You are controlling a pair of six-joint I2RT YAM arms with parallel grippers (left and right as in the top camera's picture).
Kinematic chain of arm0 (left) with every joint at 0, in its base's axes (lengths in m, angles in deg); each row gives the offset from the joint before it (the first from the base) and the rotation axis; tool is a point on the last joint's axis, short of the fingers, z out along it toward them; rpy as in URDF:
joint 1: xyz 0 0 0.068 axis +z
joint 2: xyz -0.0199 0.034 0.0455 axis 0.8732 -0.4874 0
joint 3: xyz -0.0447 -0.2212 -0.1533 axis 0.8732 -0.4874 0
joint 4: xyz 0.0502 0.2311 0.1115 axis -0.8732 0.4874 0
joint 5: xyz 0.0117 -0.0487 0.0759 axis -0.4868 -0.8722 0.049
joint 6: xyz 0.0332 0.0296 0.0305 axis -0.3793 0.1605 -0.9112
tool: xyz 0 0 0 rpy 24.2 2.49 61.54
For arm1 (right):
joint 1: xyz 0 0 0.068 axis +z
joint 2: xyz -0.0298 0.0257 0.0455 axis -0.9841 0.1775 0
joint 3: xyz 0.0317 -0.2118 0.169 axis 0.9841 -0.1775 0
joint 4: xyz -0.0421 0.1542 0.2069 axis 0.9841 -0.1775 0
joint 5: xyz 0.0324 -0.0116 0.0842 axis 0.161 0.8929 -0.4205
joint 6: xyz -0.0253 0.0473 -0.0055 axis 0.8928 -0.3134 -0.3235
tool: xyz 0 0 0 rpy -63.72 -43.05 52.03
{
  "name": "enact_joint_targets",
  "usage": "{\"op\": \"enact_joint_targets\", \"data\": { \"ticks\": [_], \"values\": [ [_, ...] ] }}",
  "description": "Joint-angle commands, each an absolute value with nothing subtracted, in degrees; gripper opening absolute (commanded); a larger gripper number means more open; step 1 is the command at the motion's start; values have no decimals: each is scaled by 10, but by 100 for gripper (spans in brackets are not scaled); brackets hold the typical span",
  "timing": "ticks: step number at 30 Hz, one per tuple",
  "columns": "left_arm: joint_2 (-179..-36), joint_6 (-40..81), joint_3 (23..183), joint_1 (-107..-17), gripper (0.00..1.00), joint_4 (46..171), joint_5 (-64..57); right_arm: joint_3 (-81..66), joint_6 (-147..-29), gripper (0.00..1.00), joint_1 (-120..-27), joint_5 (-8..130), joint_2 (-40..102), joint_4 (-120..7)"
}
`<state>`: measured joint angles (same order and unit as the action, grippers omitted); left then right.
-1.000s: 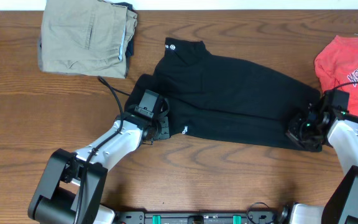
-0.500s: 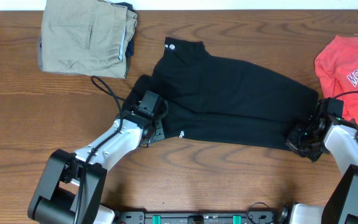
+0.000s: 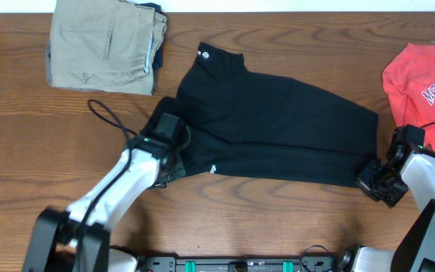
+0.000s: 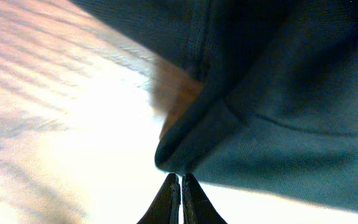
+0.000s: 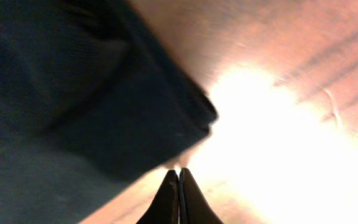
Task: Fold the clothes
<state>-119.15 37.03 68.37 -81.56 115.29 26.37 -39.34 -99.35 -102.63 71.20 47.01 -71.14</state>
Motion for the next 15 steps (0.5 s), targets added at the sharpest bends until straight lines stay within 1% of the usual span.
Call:
{"op": "enact_joint_targets", "data": {
  "ticks": [1,6,10,11,12,13,15],
  "values": [
    [-1143,380,680,-814,6,1175,281,-388,-1004,1,-1046,728,470,-721],
    [-1081,382,680,-814,6,1216,281,-374,-1024,1,-1073,760,448,-755],
    [-1047,384,680,-814,6,1213,280,-344,-1033,1,-1089,766,416,-790],
    [-1044,384,680,-814,10,1206,276,-336,-1025,1,-1089,754,406,-793],
    [-1042,384,680,-814,17,1194,266,-330,-1007,1,-1088,732,398,-793],
    [-1042,384,680,-814,26,1180,254,-323,-981,3,-1088,695,391,-792],
    [-1048,384,680,-814,43,1141,219,-314,-932,19,-1088,604,381,-786]
  ]
}}
